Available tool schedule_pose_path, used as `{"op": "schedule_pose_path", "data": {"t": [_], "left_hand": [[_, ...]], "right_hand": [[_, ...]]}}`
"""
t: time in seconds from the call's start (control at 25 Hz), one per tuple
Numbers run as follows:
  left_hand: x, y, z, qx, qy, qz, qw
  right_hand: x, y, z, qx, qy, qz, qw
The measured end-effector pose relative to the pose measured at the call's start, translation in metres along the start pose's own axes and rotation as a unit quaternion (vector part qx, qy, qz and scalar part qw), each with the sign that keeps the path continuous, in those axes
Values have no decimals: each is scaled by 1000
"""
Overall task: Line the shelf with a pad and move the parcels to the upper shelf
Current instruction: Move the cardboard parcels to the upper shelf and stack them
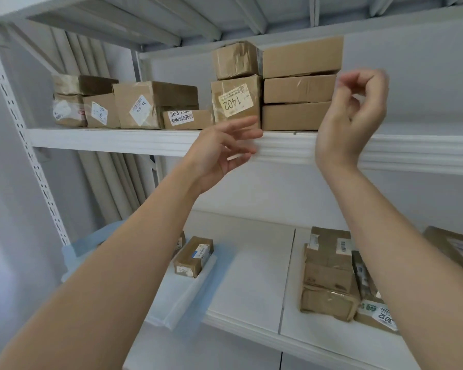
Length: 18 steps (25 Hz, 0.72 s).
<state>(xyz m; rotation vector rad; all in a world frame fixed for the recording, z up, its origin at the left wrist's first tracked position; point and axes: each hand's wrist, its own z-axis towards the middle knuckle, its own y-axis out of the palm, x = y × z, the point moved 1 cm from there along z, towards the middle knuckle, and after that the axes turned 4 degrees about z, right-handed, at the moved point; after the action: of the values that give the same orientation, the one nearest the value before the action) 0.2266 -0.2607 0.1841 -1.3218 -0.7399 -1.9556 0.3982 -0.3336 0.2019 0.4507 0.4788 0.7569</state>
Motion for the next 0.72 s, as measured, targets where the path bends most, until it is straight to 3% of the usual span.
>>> {"op": "schedule_pose_path", "data": {"t": [0.16, 0.36, 0.56, 0.72], "left_hand": [[-30, -31, -15, 1, -73, -6, 997], [-86, -80, -35, 92, -171, -28, 981], [-135, -136, -38, 238, -244, -120, 932], [-175, -172, -23, 283, -301, -140, 900]], "right_hand": [[-5, -16, -79, -96, -4, 25, 995], [23, -23, -158, -228, 129, -23, 965], [66, -17, -214, -338, 333, -103, 874], [98, -3, -258, -414, 445, -176, 775]]}}
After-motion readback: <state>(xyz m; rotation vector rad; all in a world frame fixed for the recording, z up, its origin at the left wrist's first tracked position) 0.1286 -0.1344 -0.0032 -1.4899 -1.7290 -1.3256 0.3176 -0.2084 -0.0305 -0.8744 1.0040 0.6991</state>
